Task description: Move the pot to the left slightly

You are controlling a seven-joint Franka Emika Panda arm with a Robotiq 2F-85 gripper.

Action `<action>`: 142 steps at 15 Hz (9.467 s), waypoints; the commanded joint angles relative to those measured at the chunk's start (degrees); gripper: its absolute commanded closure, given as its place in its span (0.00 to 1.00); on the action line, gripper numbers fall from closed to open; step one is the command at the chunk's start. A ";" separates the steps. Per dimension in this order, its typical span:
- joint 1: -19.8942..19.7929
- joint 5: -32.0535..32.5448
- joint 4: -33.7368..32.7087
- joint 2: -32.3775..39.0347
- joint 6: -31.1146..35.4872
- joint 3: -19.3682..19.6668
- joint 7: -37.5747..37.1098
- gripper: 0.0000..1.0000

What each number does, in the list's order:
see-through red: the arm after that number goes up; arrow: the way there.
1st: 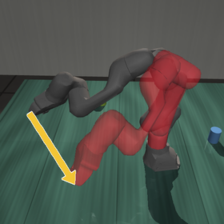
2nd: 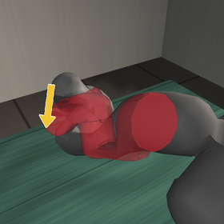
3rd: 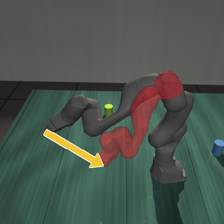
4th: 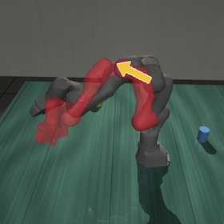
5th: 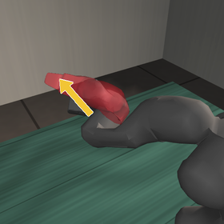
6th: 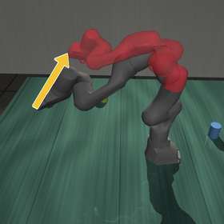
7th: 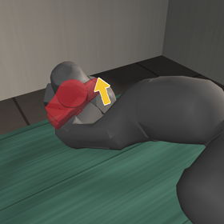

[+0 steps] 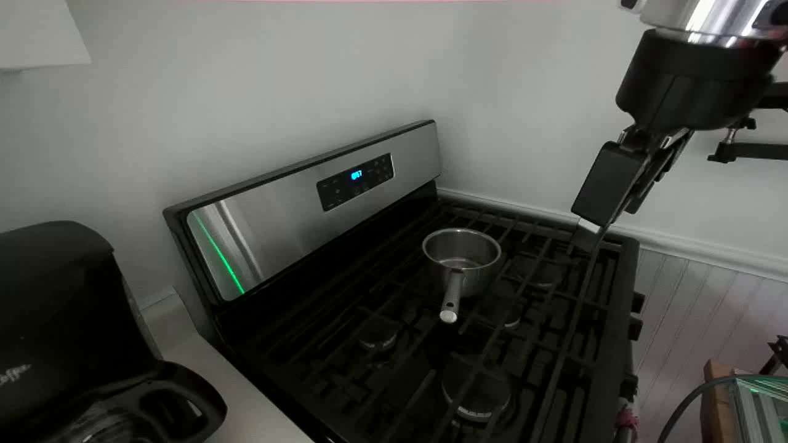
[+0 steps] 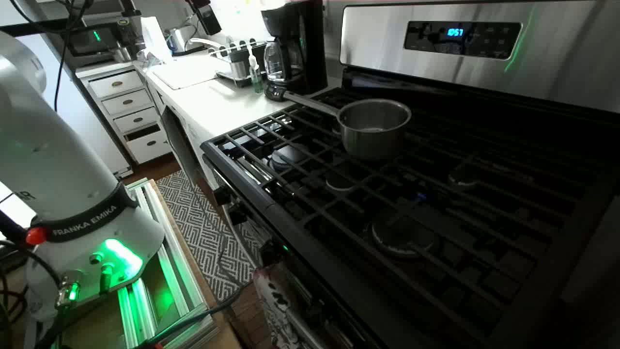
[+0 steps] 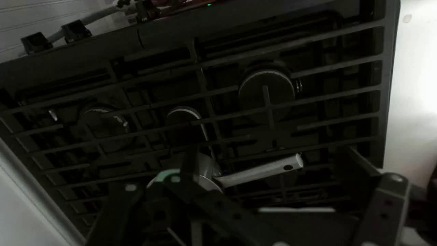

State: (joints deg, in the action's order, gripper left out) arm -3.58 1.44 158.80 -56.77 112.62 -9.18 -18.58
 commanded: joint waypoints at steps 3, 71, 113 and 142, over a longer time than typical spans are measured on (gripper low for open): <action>0.08 0.09 -0.14 0.05 -0.15 0.10 -0.04 0.00; -2.96 -5.96 -41.99 75.92 27.28 16.67 -10.92 0.81; 12.02 -0.34 -43.72 75.58 20.58 11.51 -12.69 0.98; 7.35 0.31 -35.21 58.07 21.71 13.32 -18.68 0.00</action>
State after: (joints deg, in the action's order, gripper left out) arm 5.29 0.85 119.67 6.64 134.47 4.50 -34.83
